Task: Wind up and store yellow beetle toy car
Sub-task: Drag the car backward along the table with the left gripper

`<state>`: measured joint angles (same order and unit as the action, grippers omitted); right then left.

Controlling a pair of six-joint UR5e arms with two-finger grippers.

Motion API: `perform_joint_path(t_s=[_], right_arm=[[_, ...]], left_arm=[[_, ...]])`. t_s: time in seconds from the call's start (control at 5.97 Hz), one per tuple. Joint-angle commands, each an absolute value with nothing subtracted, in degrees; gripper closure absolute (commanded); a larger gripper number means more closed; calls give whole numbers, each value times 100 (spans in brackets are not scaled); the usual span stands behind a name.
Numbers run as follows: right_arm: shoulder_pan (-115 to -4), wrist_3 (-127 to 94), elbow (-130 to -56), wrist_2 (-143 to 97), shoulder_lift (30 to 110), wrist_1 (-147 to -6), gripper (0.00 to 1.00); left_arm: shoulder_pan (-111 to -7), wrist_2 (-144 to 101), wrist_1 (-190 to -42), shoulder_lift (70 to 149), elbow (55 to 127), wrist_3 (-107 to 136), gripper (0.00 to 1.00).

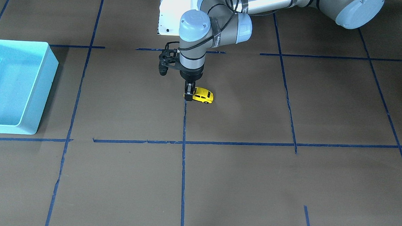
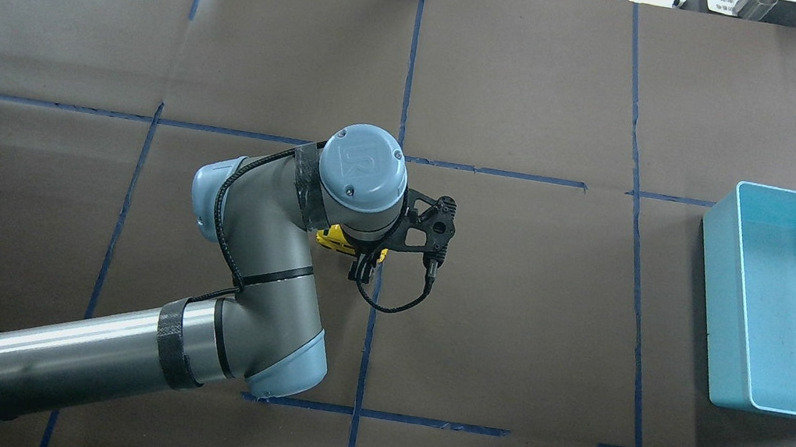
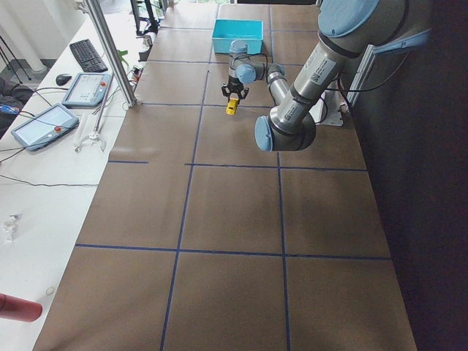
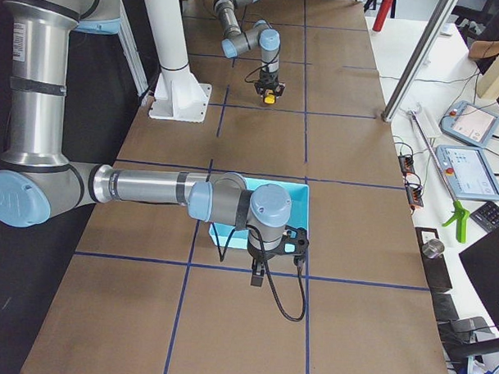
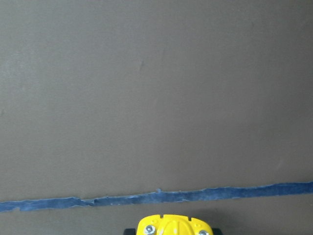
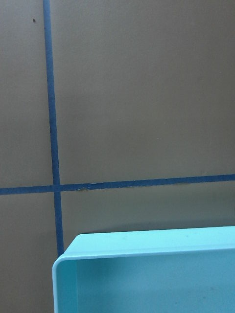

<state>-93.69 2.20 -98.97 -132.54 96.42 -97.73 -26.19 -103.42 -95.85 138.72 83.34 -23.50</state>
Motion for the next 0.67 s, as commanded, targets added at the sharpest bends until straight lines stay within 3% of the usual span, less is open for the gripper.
perform_joint_path(t_s=[0.0,0.5], right_arm=[[-9369,220,-9896,-13254,9642,-9782,0],[-9369,211,-9905,-13254,9642,-9773,0]], left_arm=[[-2628,-10606,-10175,13729,8306,-2329,100],[-2637,-10678,-10889,13474,8288,-2065,100]])
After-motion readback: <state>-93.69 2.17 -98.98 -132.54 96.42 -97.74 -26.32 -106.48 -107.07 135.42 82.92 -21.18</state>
